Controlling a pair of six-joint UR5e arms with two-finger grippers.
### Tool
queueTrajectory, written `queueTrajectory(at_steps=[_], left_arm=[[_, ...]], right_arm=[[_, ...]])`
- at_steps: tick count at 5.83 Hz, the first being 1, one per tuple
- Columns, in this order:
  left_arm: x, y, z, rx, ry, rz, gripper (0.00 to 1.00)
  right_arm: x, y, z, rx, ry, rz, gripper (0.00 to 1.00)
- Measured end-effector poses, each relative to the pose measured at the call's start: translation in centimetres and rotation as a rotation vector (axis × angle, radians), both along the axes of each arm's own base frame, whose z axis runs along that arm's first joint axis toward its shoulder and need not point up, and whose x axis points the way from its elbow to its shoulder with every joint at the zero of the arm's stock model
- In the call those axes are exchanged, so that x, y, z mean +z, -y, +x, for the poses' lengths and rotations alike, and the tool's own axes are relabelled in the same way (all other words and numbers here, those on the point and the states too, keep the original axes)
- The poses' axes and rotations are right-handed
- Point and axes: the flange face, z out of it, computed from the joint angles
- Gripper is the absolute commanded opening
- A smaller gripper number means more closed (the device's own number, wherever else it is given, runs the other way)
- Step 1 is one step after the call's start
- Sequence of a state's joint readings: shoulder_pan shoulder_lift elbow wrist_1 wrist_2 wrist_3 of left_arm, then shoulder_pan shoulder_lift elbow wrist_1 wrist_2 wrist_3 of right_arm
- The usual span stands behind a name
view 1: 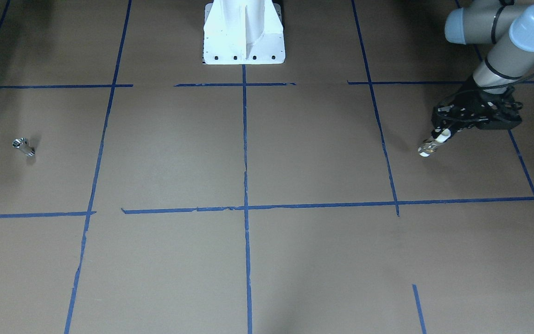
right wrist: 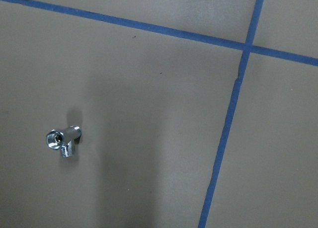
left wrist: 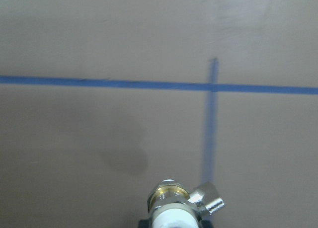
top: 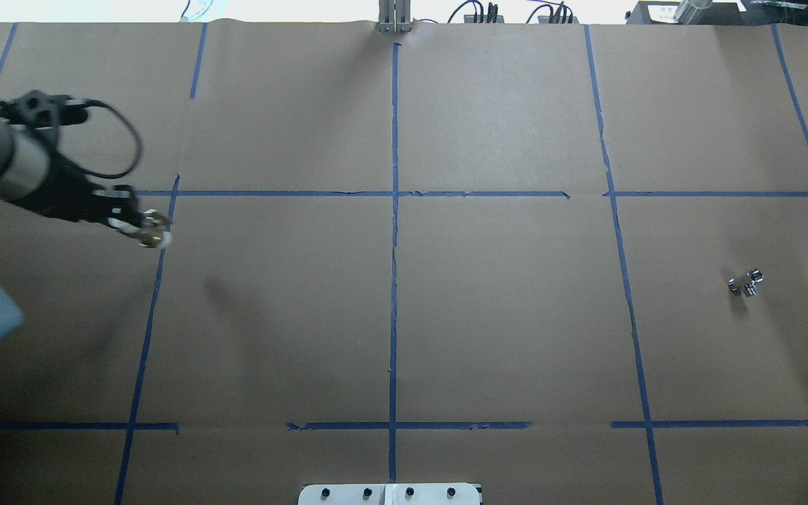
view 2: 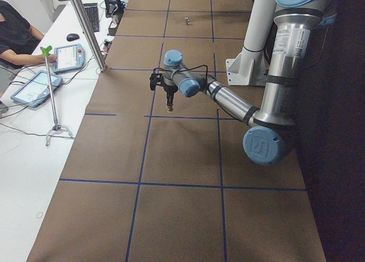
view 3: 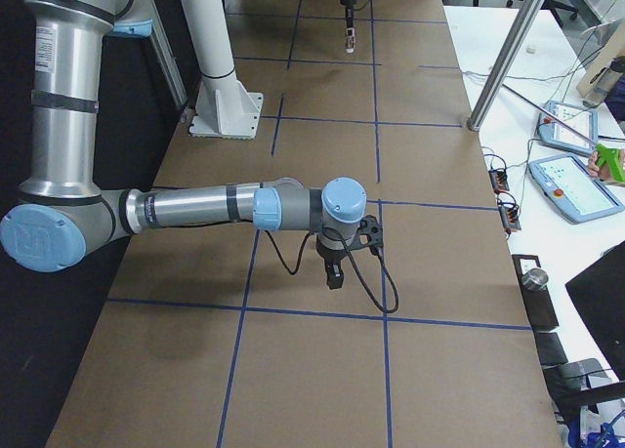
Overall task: Assemble PPR valve and pipe with both arms
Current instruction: 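Lift the white fitting with the left gripper and carry it to table center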
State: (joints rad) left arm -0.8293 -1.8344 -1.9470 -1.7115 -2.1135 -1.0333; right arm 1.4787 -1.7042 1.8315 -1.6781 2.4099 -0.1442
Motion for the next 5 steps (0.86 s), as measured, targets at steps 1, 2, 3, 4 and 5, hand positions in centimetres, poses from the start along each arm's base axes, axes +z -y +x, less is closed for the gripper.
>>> queueTrajectory(at_steps=[1,2,3,4,5], left_arm=[[-7.2,-1.5,6.3,0.029,0.019,-0.028,0.00],[-13.4,-3.7,12.1,0.039,0.023,-0.040,0.00],[-17.7,-4.9,17.4,0.037,0.027,-0.055,0.00],[-20.4,-5.1,21.9,0.028,0.048,-0.058,0.00],[-21.4,-4.9,24.3,0.027,0.064,-0.058,0.00]], right_arm=[[0.0,0.0,0.0,0.000,0.000,0.001,1.00],[-0.1,0.1,-0.1,-0.001,0.001,0.001,1.00],[-0.2,0.1,-0.1,-0.001,0.001,0.004,1.00],[-0.5,0.3,-0.1,-0.002,0.003,0.010,1.00],[-0.8,0.4,-0.2,-0.004,0.007,0.016,1.00]])
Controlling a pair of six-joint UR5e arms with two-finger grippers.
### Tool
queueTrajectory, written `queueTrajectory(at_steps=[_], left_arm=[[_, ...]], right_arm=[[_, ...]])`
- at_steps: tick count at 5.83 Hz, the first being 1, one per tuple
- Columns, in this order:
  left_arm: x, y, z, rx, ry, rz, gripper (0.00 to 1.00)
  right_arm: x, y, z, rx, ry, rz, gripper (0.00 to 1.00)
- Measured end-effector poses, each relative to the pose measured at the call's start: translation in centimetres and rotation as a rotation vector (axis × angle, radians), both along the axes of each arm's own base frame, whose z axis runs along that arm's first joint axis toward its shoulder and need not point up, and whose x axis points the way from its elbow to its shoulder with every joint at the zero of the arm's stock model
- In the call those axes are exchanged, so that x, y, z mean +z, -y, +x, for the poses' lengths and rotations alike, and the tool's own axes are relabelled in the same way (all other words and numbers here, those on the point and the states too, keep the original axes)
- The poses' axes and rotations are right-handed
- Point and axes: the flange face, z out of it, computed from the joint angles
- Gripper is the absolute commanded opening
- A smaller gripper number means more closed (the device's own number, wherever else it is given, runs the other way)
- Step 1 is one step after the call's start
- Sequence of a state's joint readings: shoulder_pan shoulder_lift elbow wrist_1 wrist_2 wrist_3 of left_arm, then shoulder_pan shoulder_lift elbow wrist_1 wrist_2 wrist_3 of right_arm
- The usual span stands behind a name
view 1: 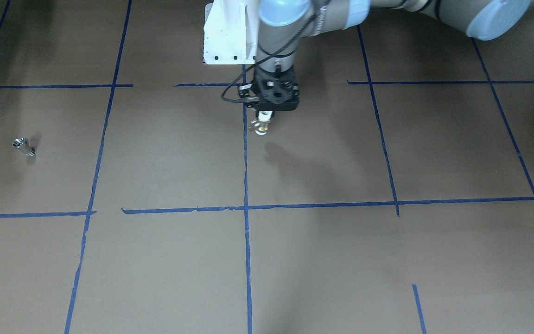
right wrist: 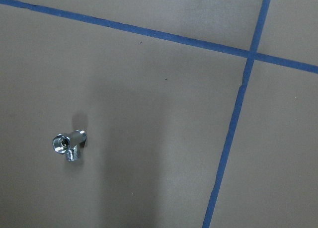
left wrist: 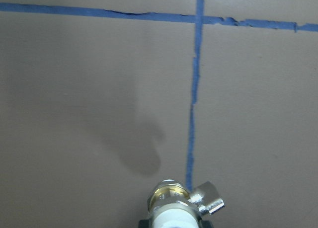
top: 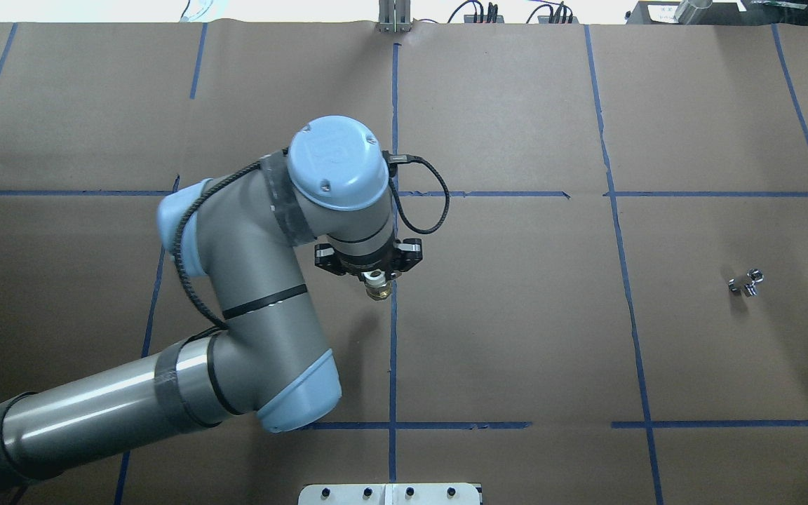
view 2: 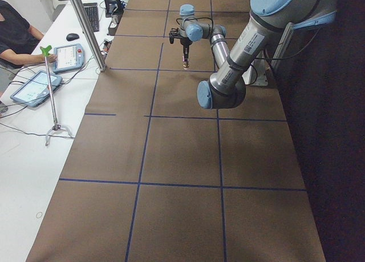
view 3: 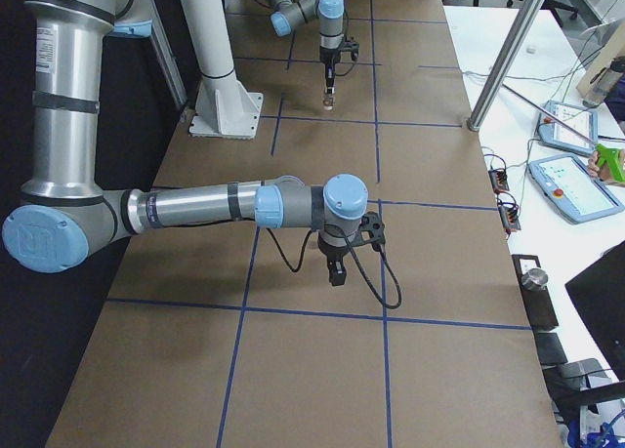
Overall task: Assemble PPR valve and pipe with both arms
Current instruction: 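Lift the white fitting with the left gripper and carry it to table center, then lower the white fitting upright onto the table center with the left gripper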
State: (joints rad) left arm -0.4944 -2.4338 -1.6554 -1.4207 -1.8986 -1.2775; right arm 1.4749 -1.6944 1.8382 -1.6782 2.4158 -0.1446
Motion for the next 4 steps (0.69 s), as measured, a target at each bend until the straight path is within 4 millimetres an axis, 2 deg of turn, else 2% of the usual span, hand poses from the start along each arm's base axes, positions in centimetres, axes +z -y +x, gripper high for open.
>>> queueTrajectory(at_steps=[2,4], left_arm=[[0.1,0.7,2.2,0.005,0.017,0.000,0.00],[0.4,1.2,3.4,0.007,0.018,0.002,0.00]], right_arm=[[-0.4,0.1,-0.3,-0.007,0.015,0.007,1.00],[-0.6,0.1,-0.6,-0.015,0.018,0.013,1.00]])
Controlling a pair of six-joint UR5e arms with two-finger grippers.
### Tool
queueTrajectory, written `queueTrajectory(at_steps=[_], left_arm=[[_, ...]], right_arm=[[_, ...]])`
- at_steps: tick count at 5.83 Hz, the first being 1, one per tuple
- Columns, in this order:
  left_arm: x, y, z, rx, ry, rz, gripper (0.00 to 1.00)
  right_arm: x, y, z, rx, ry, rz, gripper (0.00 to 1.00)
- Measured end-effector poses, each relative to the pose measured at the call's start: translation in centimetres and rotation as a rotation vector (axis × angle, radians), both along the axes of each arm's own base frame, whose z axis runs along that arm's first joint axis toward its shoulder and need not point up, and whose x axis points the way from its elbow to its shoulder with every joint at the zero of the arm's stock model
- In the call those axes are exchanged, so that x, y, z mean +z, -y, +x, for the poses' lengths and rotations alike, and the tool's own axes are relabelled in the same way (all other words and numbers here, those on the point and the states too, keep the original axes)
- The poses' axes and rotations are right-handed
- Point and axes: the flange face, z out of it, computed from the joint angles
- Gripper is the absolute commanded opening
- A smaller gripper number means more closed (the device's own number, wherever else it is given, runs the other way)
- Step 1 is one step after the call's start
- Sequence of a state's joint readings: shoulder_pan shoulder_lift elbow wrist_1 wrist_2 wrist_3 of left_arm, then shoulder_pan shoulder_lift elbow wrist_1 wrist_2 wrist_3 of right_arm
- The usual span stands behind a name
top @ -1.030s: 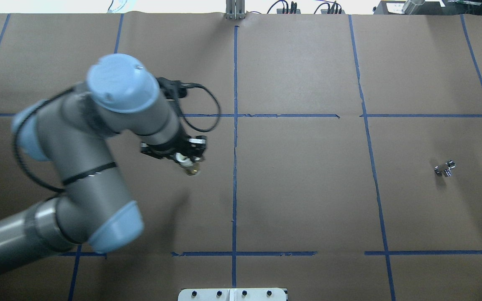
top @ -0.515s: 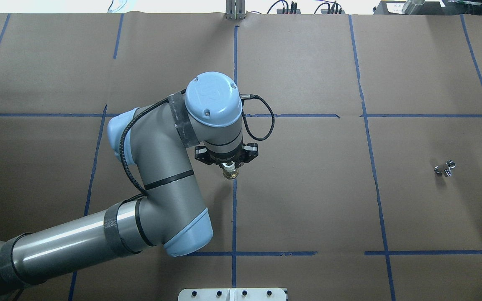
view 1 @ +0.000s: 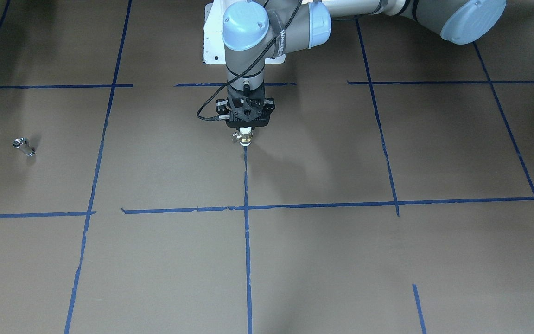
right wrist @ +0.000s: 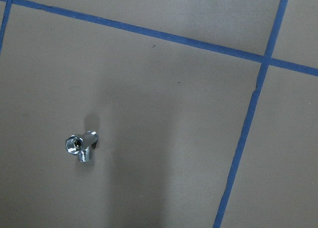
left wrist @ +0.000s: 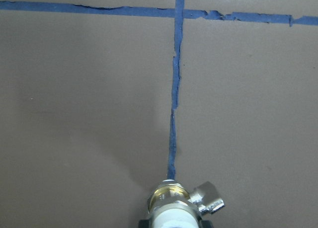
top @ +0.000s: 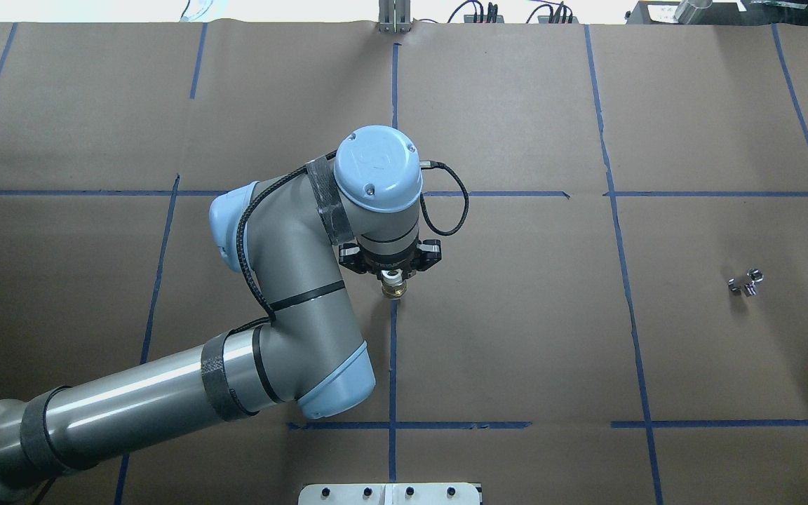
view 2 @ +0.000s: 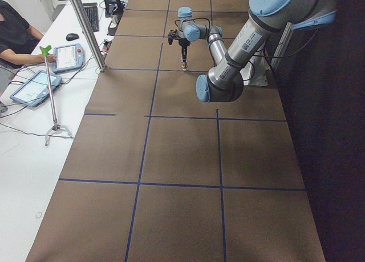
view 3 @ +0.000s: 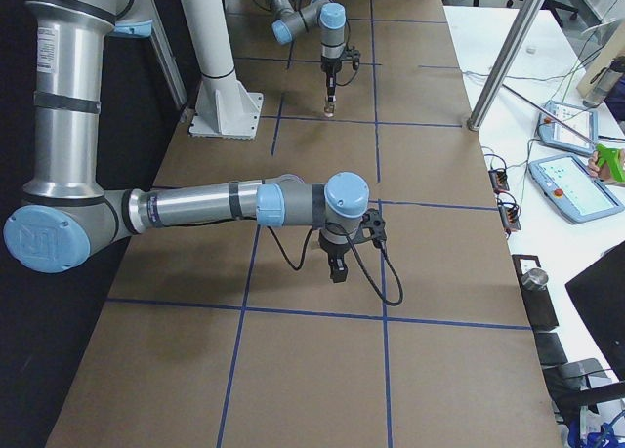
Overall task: Assemble PPR valve and pipe with both arms
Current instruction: 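Lower the white fitting upright onto the table center with the left gripper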
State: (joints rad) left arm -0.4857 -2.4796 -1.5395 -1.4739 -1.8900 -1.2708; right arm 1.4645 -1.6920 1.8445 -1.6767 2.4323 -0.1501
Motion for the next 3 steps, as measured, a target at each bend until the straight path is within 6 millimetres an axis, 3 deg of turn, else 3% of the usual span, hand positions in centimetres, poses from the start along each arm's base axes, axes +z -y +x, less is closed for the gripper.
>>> queueTrajectory(at_steps=[3], left_arm=[[0.51,0.30,0.92,0.006,-0.015,0.012,0.02]], right_arm=[[-0.04,0.01,-0.27,-0.007,0.000,0.001,1.00]])
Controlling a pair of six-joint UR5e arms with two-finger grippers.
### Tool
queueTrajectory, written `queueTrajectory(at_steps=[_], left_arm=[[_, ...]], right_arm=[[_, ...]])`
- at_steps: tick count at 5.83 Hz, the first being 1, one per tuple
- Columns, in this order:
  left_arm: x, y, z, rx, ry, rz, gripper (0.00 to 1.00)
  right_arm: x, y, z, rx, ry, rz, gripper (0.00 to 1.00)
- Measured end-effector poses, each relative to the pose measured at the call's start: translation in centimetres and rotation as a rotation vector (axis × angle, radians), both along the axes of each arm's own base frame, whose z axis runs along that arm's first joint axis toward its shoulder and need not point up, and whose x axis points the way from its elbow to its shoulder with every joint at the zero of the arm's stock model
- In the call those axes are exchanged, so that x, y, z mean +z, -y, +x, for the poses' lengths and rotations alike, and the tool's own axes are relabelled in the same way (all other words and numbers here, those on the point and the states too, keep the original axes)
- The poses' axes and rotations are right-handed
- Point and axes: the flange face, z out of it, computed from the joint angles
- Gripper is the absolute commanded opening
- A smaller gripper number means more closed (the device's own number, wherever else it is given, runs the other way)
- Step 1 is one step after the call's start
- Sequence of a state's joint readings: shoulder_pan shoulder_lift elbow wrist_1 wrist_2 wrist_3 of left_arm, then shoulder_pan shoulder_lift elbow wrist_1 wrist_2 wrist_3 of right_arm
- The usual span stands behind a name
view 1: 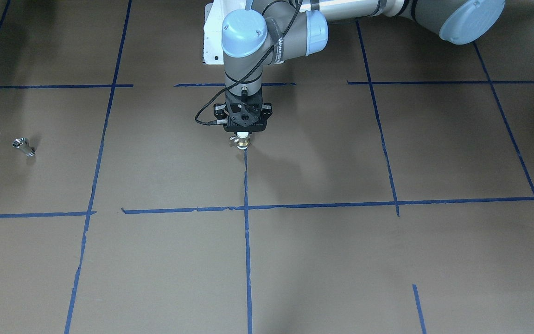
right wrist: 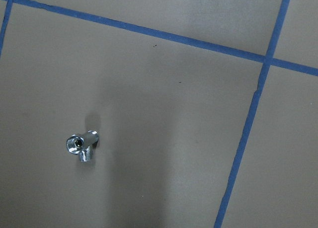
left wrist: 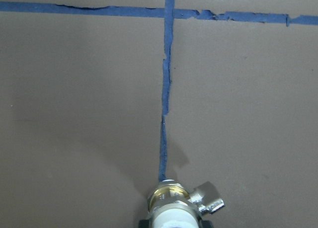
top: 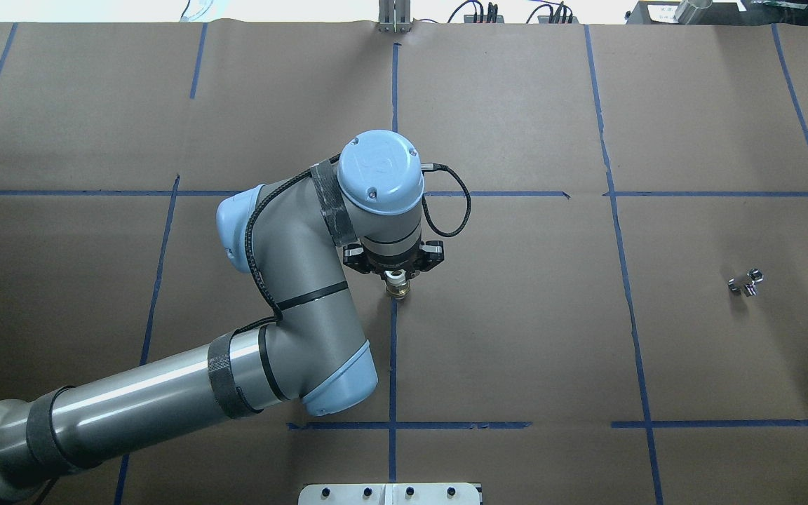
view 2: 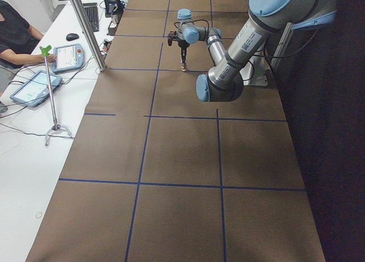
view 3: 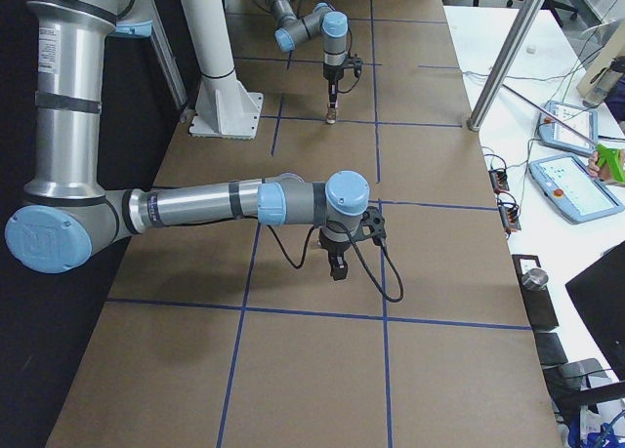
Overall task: Assemble PPR valve and pipe with both arms
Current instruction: 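Lower the white fitting upright onto the table center with the left gripper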
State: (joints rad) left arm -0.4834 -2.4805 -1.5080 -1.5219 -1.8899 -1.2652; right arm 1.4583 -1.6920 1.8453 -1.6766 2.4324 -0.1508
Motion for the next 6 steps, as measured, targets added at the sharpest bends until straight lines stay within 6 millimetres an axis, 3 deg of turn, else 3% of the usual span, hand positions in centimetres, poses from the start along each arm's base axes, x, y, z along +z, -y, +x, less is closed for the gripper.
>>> queueTrajectory(at_steps=[3,4,5,6], left_arm=[[0.26,0.19,0.00,-0.022,0.011,0.025,0.03],[0.34,0.18,0.02,-0.026,0.013,0.029,0.39],[0.44,0.16,0.05,-0.026,0.015,0.030,0.85],[0.49,0.10,0.09,-0.026,0.016,0.030,0.95]], right_arm=[[-0.03,0.04,-0.27,-0.006,-0.001,0.001,1.00],[-0.05,0.06,-0.30,-0.006,-0.001,0.001,1.00],[-0.06,0.06,-0.32,-0.006,-0.001,0.001,1.00],[-0.06,0.07,-0.35,-0.007,-0.001,0.000,1.00]])
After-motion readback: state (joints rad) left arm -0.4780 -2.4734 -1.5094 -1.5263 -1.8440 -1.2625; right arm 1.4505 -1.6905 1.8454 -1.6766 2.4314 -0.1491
